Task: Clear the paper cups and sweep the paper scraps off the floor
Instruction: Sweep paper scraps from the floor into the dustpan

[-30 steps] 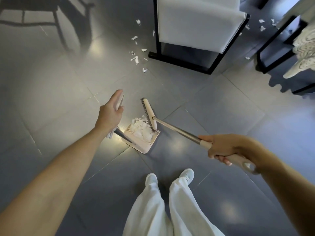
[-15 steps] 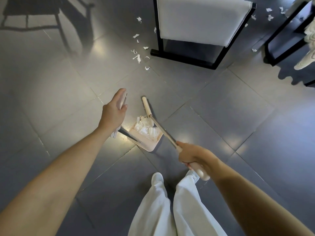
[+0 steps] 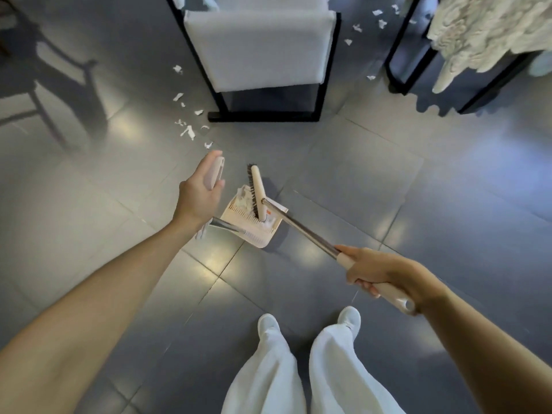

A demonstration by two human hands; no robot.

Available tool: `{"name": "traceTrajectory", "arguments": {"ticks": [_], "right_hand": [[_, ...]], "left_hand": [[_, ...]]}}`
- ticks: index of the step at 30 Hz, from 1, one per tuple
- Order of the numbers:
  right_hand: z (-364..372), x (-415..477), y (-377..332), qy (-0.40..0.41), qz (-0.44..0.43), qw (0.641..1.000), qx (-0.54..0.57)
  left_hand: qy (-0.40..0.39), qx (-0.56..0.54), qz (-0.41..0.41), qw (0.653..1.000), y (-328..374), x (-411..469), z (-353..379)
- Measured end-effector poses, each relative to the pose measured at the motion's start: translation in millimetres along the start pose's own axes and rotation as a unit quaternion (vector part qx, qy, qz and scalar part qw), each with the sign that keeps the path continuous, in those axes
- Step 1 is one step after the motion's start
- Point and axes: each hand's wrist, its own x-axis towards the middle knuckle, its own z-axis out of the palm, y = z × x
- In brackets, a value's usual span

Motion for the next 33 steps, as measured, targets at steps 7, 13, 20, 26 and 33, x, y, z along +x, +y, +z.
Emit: {"name": "traceTrajectory", "arguments": {"ticks": [7,13,20,26,33], "right_hand": [[-76,-46,78,0.054,-0.009,0.990,0.130],[-135,-100,195,0.102,-0.013,0.973,0.209],[-217,-180,361,0.159,0.008,0.942,0.296],[-309,-229,477,0.210,0.016,0.873,0.440],[-436,-239,584,0.252,0.019,0.837,0.485]], "left_hand": [[-0.020,-0.010,0.091,0.996,115,26,66],[-0.042,-0.051,0.144,0.987,241,24,169],[-0.099,-0.103,0.192,0.971,407,3,324],[-0.144,-0.156,0.232,0.949,545,-8,456],[-0.182,-0.154,0.290,0.927,690,34,615]]}}
